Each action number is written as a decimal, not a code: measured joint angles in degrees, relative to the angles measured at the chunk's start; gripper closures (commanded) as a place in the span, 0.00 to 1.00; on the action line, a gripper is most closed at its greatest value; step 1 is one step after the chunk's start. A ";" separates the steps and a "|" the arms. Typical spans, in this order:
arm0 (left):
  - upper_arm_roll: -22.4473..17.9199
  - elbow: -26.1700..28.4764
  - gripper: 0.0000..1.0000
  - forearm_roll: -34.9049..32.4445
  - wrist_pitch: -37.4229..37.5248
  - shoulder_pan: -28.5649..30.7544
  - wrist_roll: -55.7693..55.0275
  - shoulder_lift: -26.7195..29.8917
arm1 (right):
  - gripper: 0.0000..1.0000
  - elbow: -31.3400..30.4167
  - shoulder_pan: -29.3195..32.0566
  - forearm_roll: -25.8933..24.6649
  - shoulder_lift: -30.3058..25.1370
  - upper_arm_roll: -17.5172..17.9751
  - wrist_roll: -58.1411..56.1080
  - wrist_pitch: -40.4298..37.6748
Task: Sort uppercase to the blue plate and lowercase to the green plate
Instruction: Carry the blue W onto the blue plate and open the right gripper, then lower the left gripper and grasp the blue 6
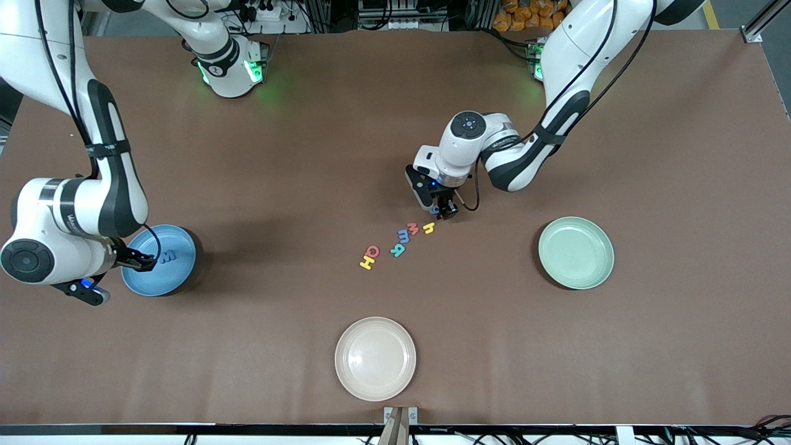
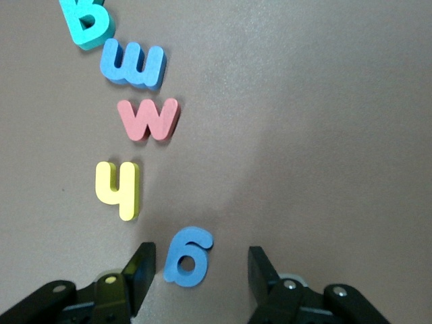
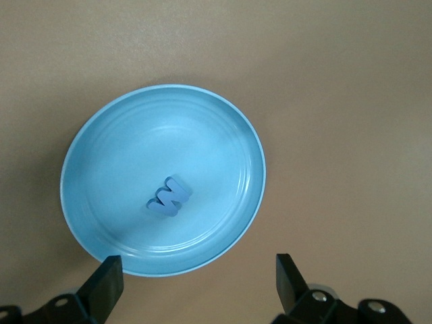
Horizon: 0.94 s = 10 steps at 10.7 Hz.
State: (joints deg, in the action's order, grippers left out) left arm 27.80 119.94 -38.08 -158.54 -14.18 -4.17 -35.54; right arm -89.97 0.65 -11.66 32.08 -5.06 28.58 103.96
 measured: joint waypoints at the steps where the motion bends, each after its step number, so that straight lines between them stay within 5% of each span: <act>1: -0.03 -0.06 0.42 -0.05 0.00 0.00 0.00 0.01 | 0.00 0.04 0.00 0.00 -0.14 0.00 0.03 -0.79; 10: -0.71 -0.80 0.61 -3.14 0.00 0.09 -0.03 -0.18 | 0.00 4.19 1.08 0.00 -1.68 0.04 0.09 -1.24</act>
State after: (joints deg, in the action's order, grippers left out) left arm 27.08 119.14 -41.22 -158.54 -14.09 -4.20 -35.72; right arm -85.78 1.73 -11.66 30.40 -5.02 28.67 102.72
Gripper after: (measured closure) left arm 0.590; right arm 0.000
